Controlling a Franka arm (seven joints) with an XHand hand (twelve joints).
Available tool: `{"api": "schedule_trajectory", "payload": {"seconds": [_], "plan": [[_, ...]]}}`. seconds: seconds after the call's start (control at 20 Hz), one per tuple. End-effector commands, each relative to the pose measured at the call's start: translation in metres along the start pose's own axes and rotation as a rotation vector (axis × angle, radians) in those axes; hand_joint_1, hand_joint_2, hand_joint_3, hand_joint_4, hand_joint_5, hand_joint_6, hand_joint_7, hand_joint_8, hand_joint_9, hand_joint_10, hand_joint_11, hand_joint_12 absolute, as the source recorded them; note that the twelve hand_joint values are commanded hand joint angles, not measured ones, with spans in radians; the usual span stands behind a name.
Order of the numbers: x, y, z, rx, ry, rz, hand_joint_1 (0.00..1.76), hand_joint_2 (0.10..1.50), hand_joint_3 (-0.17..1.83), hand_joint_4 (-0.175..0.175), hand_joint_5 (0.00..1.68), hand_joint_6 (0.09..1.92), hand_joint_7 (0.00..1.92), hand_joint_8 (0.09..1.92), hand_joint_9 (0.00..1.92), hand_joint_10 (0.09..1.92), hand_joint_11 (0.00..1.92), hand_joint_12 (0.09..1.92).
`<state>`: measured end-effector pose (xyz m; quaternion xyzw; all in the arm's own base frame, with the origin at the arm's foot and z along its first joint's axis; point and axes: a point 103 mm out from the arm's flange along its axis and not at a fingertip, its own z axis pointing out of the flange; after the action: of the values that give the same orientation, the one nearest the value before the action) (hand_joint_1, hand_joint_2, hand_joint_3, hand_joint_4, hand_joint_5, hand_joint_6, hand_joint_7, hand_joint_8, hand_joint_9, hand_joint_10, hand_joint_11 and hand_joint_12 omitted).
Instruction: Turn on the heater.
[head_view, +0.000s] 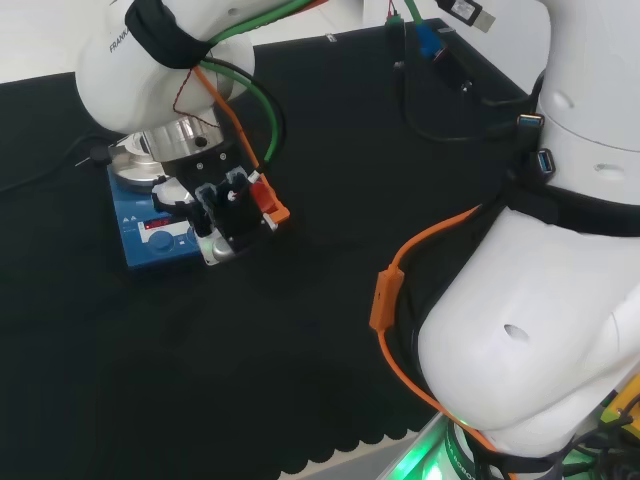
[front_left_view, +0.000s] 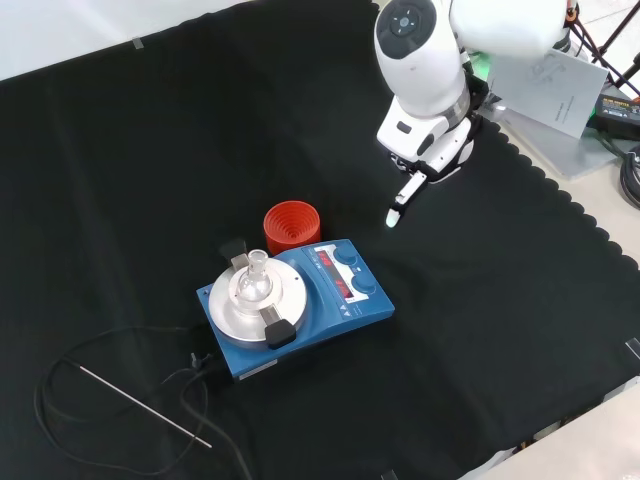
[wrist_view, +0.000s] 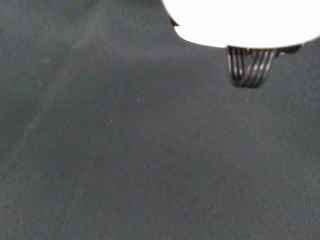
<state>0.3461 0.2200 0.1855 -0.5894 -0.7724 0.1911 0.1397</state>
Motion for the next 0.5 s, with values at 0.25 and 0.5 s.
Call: {"api": "schedule_trajectory", "payload": {"seconds": [0.25,0.5], "plan": [[-0.002,0.016,0.011,0.019,-0.013,0.020,1.64,0.50,1.27,-0.037,0.01,0.49,1.80,1.45,1.81,1.42,1.58,1.50],[0.007,0.028,0.011,0.022,-0.031,-0.007,1.64,0.50,1.28,-0.038,0.01,0.49,1.80,1.45,1.81,1.42,1.58,1.50]]}}
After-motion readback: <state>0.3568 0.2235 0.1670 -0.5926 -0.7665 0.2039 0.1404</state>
